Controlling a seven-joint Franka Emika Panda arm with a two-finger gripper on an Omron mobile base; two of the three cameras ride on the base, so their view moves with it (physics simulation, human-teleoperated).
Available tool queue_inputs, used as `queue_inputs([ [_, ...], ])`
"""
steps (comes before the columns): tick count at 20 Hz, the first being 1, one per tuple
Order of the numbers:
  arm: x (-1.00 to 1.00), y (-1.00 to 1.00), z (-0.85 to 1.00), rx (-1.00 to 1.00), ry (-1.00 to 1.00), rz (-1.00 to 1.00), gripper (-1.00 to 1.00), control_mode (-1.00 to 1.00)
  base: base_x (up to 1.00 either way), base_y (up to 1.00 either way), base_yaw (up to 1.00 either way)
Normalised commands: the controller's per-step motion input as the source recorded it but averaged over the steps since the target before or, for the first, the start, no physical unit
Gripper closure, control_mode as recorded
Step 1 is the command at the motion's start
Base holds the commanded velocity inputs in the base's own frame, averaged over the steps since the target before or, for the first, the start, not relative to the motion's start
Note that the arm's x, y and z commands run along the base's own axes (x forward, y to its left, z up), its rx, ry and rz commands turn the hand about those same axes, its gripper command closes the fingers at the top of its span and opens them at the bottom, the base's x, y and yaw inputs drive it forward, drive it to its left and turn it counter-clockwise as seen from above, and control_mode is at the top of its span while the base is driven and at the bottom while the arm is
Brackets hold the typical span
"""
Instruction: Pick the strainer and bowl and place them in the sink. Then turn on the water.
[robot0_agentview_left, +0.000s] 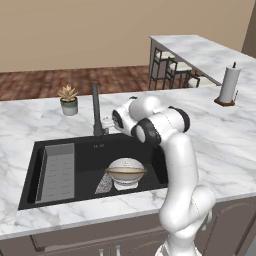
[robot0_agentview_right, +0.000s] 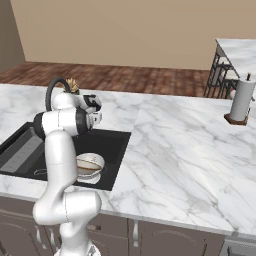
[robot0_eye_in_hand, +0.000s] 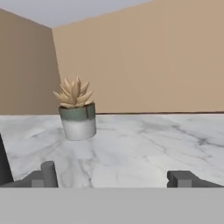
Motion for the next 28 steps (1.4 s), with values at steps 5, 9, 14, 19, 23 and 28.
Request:
queue_inputs([
  [5, -0.01, -0.68, 0.0, 0.18, 0.0, 0.0, -1.0, -1.0, 0.0, 0.0, 0.0],
  [9, 0.0, -0.69, 0.0, 0.18, 0.0, 0.0, -1.0, -1.0, 0.0, 0.0, 0.0],
  [14, 0.0, -0.72, 0.0, 0.1, -0.01, 0.0, -1.0, -1.0, 0.0, 0.0, 0.0],
  [19, -0.01, -0.76, -0.01, -0.01, -0.15, 0.0, -1.0, -1.0, 0.0, 0.0, 0.0],
  [23, 0.0, -0.65, -0.01, -0.03, -0.12, -0.05, -1.0, -1.0, 0.0, 0.0, 0.0],
  [28, 0.0, -0.71, -0.01, -0.01, -0.05, -0.05, -1.0, -1.0, 0.0, 0.0, 0.0],
])
